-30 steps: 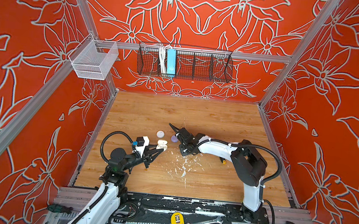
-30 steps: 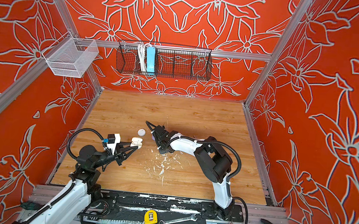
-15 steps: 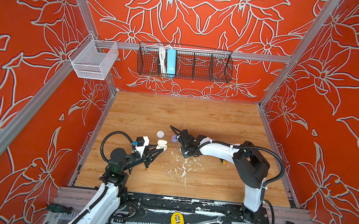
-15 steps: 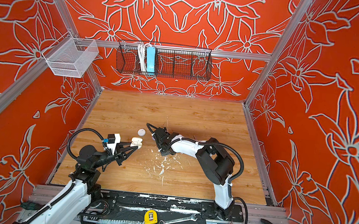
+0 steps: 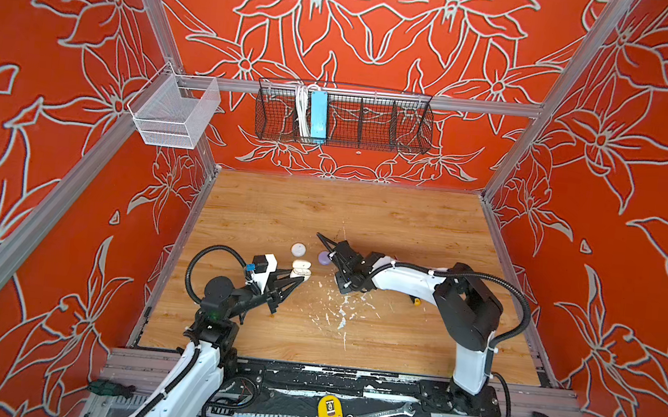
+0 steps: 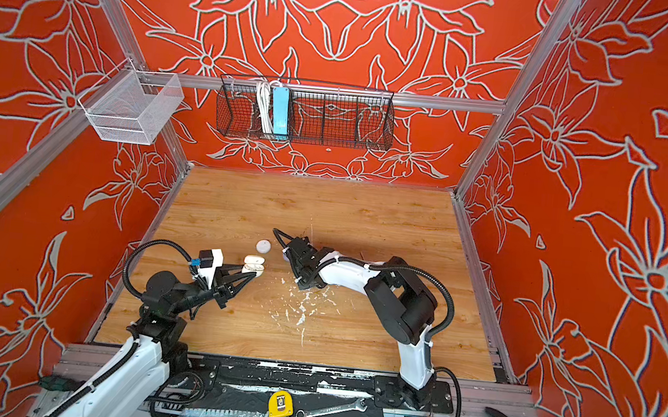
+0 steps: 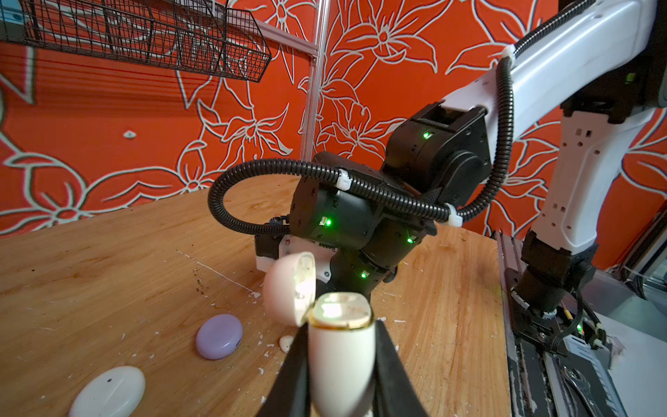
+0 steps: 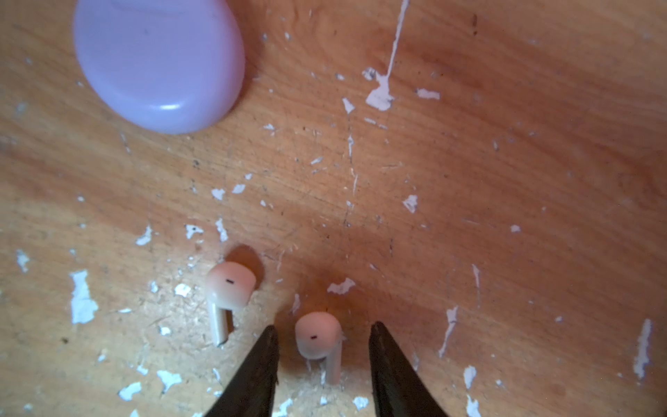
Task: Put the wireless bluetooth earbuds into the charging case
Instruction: 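Lower the right gripper and close it on one white earbud, then lift the earbud with the right gripper toward the open case in the left gripper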
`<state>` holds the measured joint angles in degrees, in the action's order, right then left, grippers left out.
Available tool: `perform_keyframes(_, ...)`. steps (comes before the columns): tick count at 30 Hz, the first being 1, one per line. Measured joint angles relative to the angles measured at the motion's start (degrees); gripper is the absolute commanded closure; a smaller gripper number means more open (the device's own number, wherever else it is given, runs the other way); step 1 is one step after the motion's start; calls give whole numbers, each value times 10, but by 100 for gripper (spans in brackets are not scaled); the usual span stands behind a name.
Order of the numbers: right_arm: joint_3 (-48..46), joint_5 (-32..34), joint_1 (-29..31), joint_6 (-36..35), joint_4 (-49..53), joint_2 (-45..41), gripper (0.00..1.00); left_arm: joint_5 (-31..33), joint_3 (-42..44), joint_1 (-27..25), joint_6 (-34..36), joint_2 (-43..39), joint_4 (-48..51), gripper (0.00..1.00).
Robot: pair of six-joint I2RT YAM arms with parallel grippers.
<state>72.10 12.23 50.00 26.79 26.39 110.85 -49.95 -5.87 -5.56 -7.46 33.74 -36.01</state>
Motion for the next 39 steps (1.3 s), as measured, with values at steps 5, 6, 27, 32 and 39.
perform_keyframes(5, -3, -12, -6, 5, -12, 0, 65, 1, 0, 0, 0, -6, 0, 100)
perform_keyframes(6, -3, -13, -6, 6, -14, 1, 65, 2, 0, 0, 0, -7, 0, 100)
perform_keyframes(27, -68, -42, -19, 26, -114, -28, 85, 4, 7, 0, 0, -15, 4, 100)
perform_keyframes(32, -100, -44, -17, 39, -121, -56, 88, 4, 7, 0, -3, -15, 2, 100)
perform_keyframes(39, -118, -3, 20, 57, -133, -145, 88, 4, 4, 0, -10, -13, -5, 100)
